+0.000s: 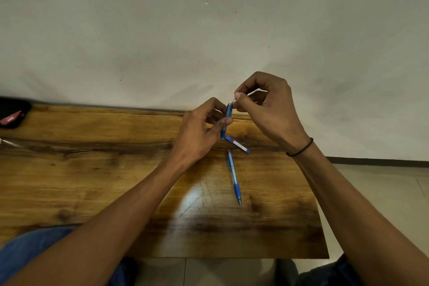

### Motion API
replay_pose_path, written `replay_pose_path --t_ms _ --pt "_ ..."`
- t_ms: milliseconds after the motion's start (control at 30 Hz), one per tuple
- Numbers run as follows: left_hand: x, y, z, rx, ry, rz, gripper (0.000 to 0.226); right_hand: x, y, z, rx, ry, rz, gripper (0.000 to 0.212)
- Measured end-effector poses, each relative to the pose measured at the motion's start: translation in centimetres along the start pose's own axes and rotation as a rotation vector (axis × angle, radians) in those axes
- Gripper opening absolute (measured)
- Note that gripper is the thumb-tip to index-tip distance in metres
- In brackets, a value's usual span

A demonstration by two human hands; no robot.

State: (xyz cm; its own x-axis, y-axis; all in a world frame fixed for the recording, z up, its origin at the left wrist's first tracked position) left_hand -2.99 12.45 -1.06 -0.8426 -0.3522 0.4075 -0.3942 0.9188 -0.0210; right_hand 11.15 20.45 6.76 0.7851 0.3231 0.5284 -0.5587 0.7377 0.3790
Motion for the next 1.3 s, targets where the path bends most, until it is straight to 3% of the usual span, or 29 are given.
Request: replay_pose_path --t_ms 800,1300 --pt "-0.3 -0.1 -0.1 -0.032 0.008 0.015 0.017 -0.1 -0.1 0.7 0.022 -0.11 0.043 0.003" --pt "-0.2 -0.2 -0.3 -0.018 0.014 0.008 0.017 0.1 -0.1 -0.3 0.007 -0.055 -0.005 0.008"
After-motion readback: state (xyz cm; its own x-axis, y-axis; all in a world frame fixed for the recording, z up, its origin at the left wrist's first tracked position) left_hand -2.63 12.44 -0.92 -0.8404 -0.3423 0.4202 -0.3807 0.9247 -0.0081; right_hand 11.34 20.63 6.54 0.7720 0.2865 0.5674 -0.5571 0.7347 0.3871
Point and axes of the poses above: each hand's wrist, its own y-axis towards the middle knuckle, its own x-axis out of the back of the hand, z = x × y, the point moved 6 cm from there along y, towards the middle knuckle, and after that the axes turned 13 degrees about x, right-handed, at the moved point
